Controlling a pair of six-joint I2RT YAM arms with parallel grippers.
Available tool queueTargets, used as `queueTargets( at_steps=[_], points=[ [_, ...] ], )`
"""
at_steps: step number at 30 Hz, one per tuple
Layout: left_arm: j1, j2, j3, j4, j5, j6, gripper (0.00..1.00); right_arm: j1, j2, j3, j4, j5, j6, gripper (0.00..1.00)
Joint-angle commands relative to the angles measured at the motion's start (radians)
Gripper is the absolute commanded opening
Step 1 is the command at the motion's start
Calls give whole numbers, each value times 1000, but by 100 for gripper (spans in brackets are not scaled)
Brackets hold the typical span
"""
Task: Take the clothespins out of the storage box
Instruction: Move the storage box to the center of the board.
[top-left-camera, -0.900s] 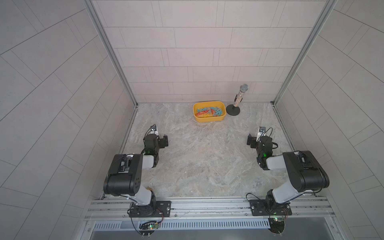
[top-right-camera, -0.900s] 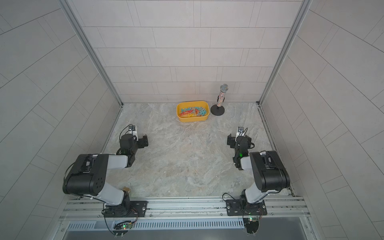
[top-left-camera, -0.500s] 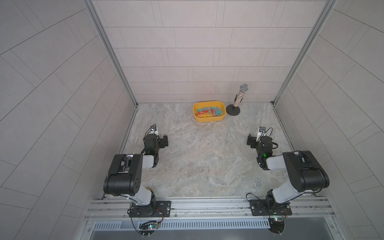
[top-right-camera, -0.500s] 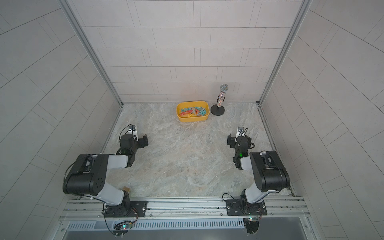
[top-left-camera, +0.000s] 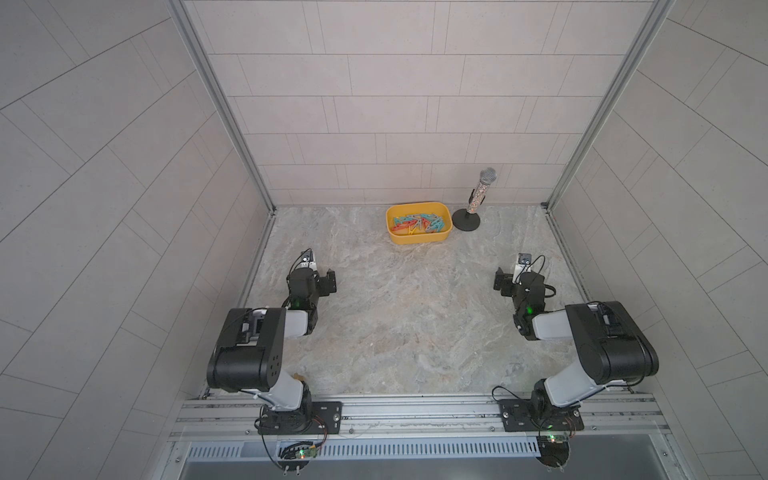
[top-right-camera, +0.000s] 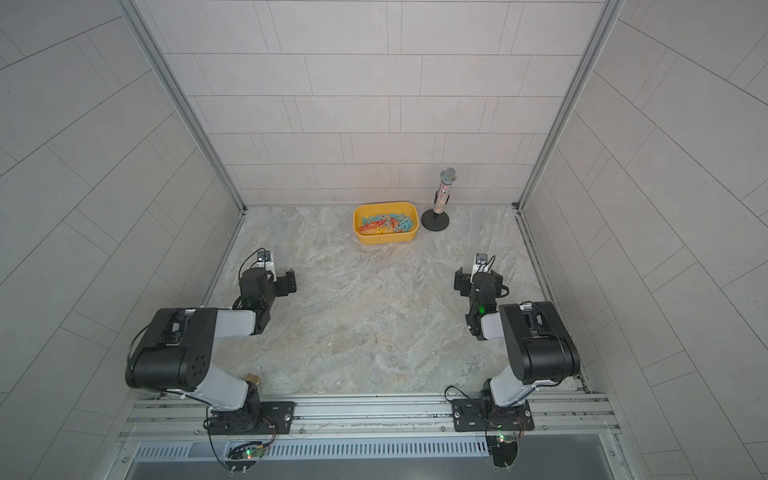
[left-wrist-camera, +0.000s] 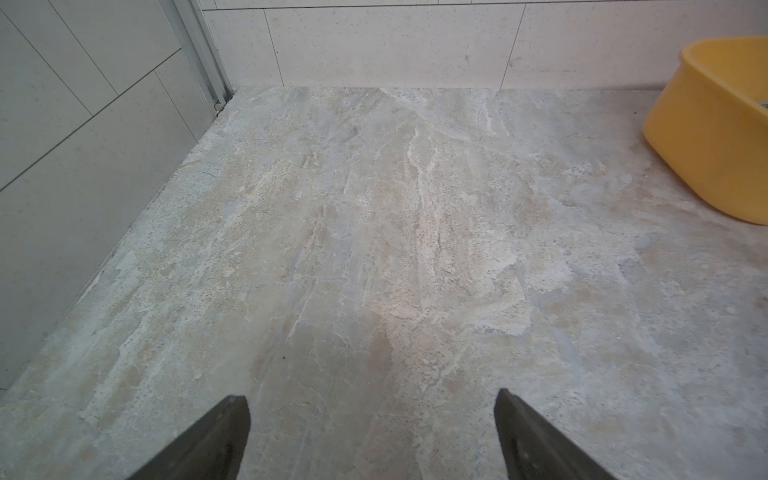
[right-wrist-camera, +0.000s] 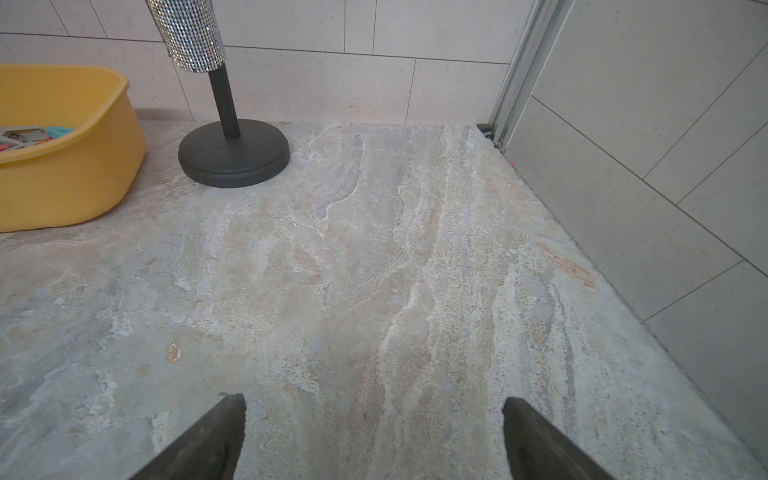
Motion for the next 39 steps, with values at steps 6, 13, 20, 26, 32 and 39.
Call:
queueTargets(
  at_steps=[6, 13, 20, 26, 32, 39],
  points=[
    [-4, -12, 14, 3, -10, -3, 100, -2, -4, 4, 13, 2, -9, 100],
    [-4, -17, 10, 5, -10, -3, 100, 39, -105, -12, -40, 80, -38, 100],
    [-2, -100, 133, -277, -36, 3, 100, 116, -325, 126, -506, 255, 97, 100],
    [-2, -95, 426, -841, 16, 67, 100, 99, -415, 198, -775, 221, 448, 99],
    [-3, 13, 769, -1339, 69, 122, 100, 56, -469, 189, -786, 95, 540, 100],
    [-39, 105, 979, -1562, 144, 145, 100, 57, -487, 255, -936, 11, 515, 100]
  ],
)
